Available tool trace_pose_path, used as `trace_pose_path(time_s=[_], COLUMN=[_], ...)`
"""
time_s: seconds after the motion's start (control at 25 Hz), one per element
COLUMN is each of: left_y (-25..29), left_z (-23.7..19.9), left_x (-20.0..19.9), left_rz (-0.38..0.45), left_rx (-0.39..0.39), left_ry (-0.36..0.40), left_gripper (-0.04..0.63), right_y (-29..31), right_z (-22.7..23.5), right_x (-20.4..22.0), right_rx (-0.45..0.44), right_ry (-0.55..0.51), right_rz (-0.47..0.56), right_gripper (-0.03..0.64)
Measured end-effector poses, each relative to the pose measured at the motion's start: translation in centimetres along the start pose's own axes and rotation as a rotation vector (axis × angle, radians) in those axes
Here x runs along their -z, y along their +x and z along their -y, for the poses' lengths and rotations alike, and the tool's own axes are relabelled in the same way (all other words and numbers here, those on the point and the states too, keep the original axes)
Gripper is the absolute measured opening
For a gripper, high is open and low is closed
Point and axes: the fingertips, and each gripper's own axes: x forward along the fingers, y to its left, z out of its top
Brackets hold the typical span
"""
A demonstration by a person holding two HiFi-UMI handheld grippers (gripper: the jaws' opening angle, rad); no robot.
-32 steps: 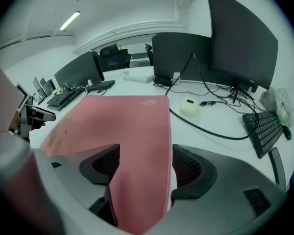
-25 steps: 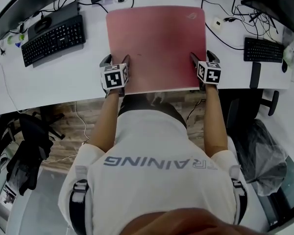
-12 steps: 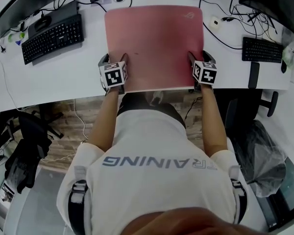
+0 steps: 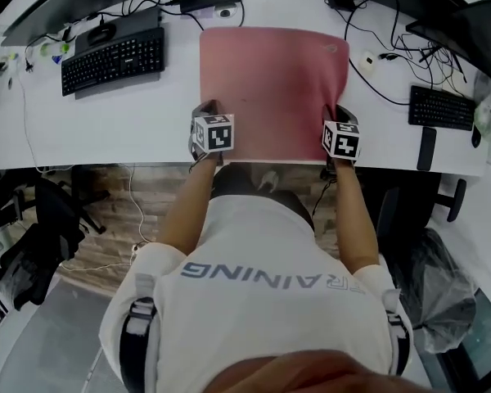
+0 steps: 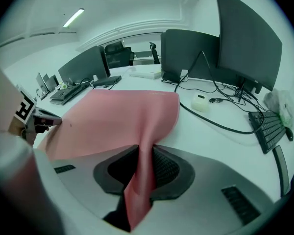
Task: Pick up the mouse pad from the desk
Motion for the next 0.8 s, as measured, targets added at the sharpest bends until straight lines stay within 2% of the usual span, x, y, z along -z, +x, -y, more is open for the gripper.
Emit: trace_pose_path(time_s=[0.12, 0.24, 0.4, 0.48, 0.68, 0.8], left_y=[0.1, 0.2, -0.1, -0.2, -0.7, -0.2], left_z=[-0.5, -1.4, -3.1, -3.1, -2.0, -0.6], left_x=[-0.3, -0.7, -0.5, -0.8, -1.0, -0.3], left_rz=[-0.001, 0.014, 0.013, 0.01, -0.008, -0.043], left_rx=[0.003, -0.002, 0.07, 0.121, 0.161, 0.165], left_ry=[-0.008, -0.026, -0.185, -0.225, -0.193, -0.096], left_gripper=[0.032, 0.134, 0.23, 0.301, 0.316, 0.331], right_y=[0.0, 0.2, 0.4, 0.6, 0.8, 0.8], right_z=[0.2, 0.8, 0.7, 0.8, 0.8, 0.9], right_x=[-0.1, -0.2, 0.1, 0.0, 0.3, 0.2], right_rx=[-0.026, -0.03, -0.038, -0.043, -0.048, -0.045], right_ry=[0.006, 0.026, 0.039, 0.049, 0.064, 0.069], right_rz=[-0.004, 0.002, -0.003, -0.005, -0.012, -0.009], right_gripper=[0.113, 0.126, 0.13, 0.136, 0.143, 0.144])
